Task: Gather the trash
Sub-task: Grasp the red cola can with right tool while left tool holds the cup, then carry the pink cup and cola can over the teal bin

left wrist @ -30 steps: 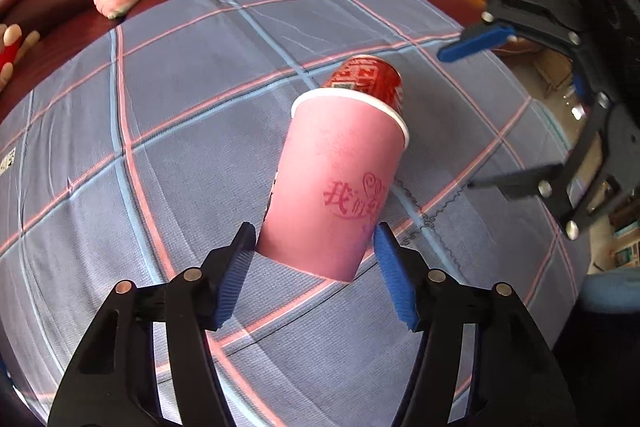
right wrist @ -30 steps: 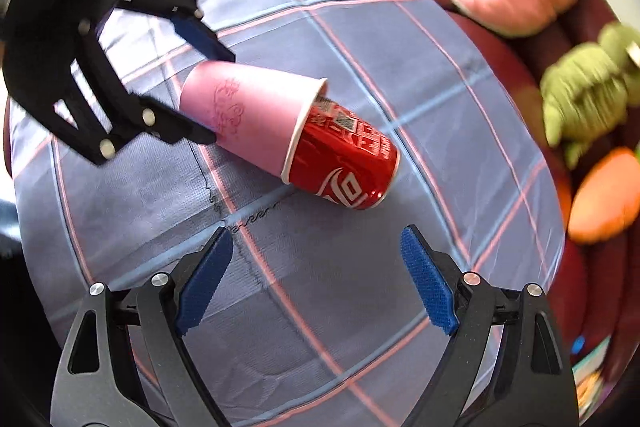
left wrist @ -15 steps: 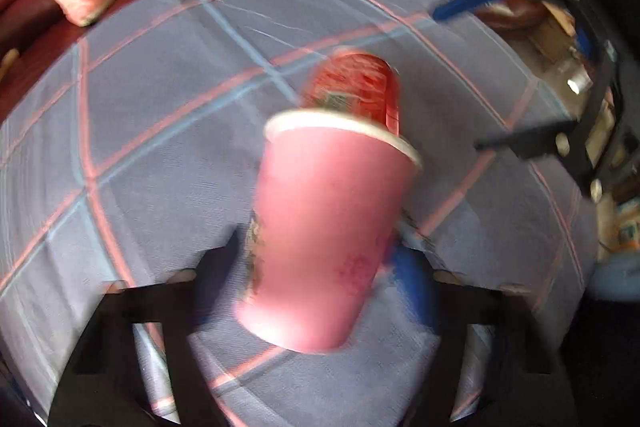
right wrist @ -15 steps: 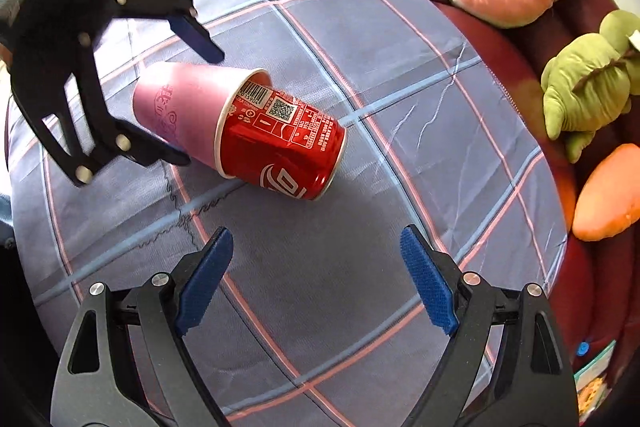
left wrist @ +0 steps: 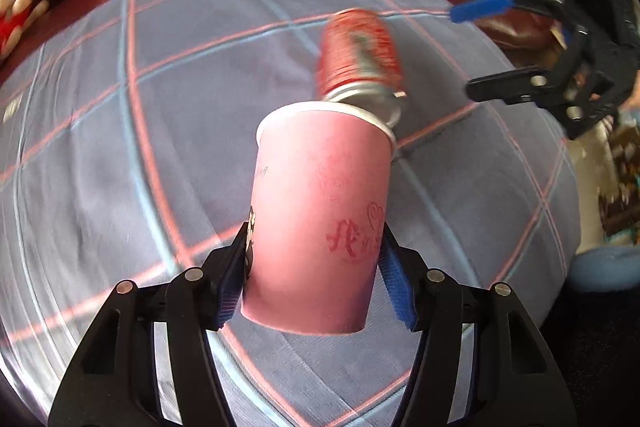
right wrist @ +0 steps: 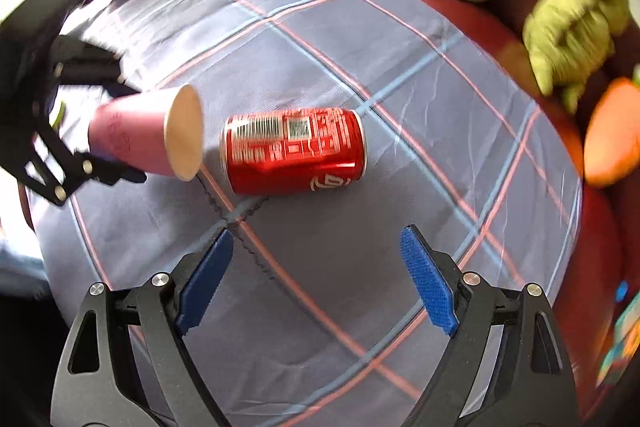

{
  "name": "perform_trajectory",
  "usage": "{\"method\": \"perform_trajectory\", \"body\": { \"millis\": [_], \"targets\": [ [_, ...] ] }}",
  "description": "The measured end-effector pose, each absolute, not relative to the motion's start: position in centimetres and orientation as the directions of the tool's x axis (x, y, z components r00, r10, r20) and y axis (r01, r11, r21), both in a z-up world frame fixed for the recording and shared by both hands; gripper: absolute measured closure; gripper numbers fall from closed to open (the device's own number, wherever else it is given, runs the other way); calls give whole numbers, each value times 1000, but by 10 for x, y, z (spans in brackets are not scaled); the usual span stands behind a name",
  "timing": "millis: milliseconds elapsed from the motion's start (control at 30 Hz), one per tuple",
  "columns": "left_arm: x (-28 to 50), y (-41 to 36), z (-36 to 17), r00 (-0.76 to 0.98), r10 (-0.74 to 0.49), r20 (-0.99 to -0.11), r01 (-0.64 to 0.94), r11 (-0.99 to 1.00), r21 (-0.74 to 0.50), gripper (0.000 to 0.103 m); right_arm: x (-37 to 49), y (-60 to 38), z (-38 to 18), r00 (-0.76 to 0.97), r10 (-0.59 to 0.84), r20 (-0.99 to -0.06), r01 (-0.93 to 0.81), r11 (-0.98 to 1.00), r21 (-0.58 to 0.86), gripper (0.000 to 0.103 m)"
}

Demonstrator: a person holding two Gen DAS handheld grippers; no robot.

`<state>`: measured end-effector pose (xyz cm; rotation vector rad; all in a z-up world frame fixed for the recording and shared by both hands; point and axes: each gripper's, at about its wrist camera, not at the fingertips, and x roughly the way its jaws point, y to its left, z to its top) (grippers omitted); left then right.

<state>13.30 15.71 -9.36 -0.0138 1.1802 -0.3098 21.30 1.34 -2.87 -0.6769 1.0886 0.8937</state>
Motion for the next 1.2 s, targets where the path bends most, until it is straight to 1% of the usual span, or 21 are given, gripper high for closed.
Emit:
{"method": "perform_trajectory", "body": {
  "millis": [100, 133, 167, 200, 233, 367, 533, 733, 867, 900, 933, 1000, 1200],
  "targets": [
    [138, 156, -97, 351, -244, -904, 203, 962, -181, 38, 215, 16, -32, 175, 248, -953, -808, 590, 5, 21],
    [141, 153, -98, 353, -246, -903, 204, 962, -182, 33, 217, 16, -33, 163, 242, -957, -780, 626, 25, 21],
    [145, 150, -100, 353, -240, -904, 204, 963, -176, 30, 219, 15, -34, 152, 243, -958, -754, 655, 46, 21],
    [148, 148, -102, 353, -235, -906, 204, 964, -171, 31, 219, 14, -35, 147, 241, -959, -733, 678, 58, 21],
    [149, 146, -104, 350, -232, -908, 206, 964, -167, 41, 221, 13, -36, 144, 239, -960, -707, 704, 69, 21],
    [144, 149, -94, 403, -216, -889, 211, 968, -139, 42, 233, 7, -38, 136, 239, -961, -600, 792, 112, 21],
    [148, 180, -87, 447, -177, -877, 108, 984, -144, 42, 255, 12, -46, 108, 268, -957, -477, 859, 186, 21],
    [155, 211, -85, 458, -119, -881, 10, 992, -128, 42, 267, 40, -62, 55, 291, -955, -448, 862, 237, 22],
    [156, 222, -87, 450, -120, -885, -2, 991, -136, 41, 267, 57, -75, 13, 291, -957, -458, 852, 253, 22],
    [156, 223, -88, 449, -119, -885, 0, 991, -134, 41, 267, 61, -79, 3, 289, -957, -463, 849, 254, 27],
    [156, 223, -88, 447, -116, -887, 1, 992, -129, 41, 266, 64, -82, -4, 286, -958, -466, 847, 254, 37],
    [154, 223, -87, 444, -116, -888, 2, 992, -128, 41, 263, 69, -85, -3, 281, -960, -476, 844, 248, 40],
    [153, 209, -81, 449, -116, -886, 23, 993, -119, 41, 250, 64, -78, 49, 224, -973, -519, 838, 167, 41]
  ]
}}
